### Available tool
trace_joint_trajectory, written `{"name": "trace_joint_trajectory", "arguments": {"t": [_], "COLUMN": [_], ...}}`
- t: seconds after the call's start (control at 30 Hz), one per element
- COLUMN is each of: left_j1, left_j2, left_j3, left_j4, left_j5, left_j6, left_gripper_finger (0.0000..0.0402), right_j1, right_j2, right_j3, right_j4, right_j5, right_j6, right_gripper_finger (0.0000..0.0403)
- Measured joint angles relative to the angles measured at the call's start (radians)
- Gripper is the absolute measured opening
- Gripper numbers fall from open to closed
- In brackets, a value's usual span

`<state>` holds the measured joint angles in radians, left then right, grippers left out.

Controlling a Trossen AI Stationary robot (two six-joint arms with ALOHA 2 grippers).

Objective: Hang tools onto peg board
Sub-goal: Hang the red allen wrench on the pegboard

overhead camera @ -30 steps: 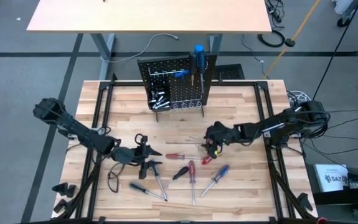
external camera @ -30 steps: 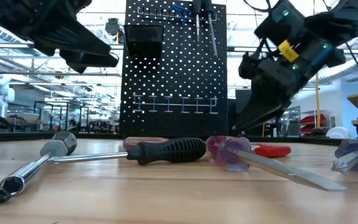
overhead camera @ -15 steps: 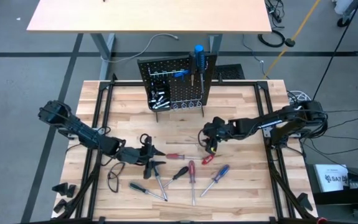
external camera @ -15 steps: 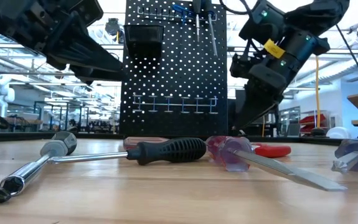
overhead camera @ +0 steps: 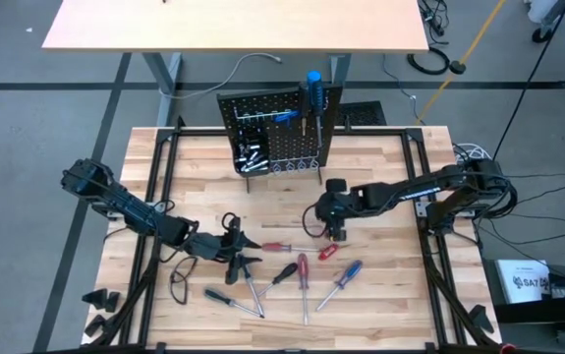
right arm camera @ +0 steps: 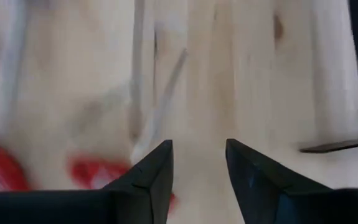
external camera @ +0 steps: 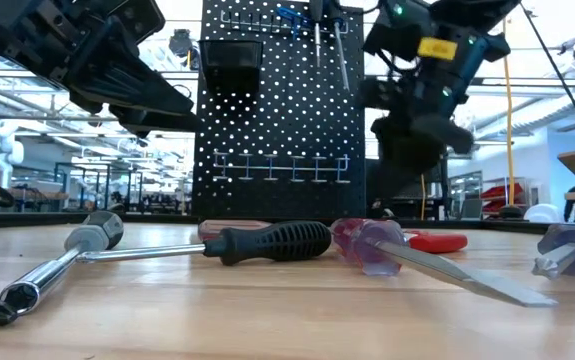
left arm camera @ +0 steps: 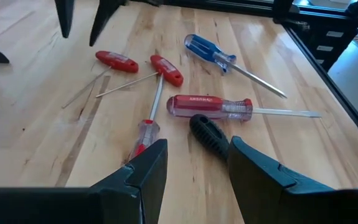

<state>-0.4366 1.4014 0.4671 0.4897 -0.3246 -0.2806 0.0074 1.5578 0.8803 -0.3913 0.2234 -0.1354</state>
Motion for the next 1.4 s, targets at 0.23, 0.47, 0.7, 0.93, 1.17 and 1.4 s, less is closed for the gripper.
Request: {"name": "trace_joint_trajectory", "arguments": {"t": [0.23,0.47,0.7,0.93,1.17,1.4], "left_j1": [-0.003,-0.006,-0.010,-0.011,-0.011,-0.011], "left_j2": [0.000,0.000,0.000,0.000,-0.001,-0.001], "left_j3": [0.000,0.000,0.000,0.000,0.000,0.000], "left_j4": [0.001,0.003,0.003,0.003,0.003,0.010], "left_j5": [0.001,0.008,0.008,0.009,0.014,0.017], "left_j6": [-0.001,-0.002,-0.002,-0.027,-0.027,-0.027], "left_gripper_finger": [0.0169,0.0169,0.0169,0.0169,0.0169,0.0169], "right_j1": [0.001,0.001,-0.009,-0.027,-0.004,0.066], "right_j2": [0.014,0.030,0.073,0.137,0.128,0.124], "right_j3": [-0.007,-0.007,-0.006,-0.006,-0.007,-0.007], "right_j4": [-0.093,-0.058,0.033,0.020,-0.056,-0.104], "right_j5": [0.008,0.011,-0.042,-0.013,0.069,0.050], "right_j6": [-0.549,-0.898,-1.008,-0.946,-0.698,-0.486], "right_gripper_finger": [0.0139,0.0139,0.0139,0.0139,0.0139,0.0139]}}
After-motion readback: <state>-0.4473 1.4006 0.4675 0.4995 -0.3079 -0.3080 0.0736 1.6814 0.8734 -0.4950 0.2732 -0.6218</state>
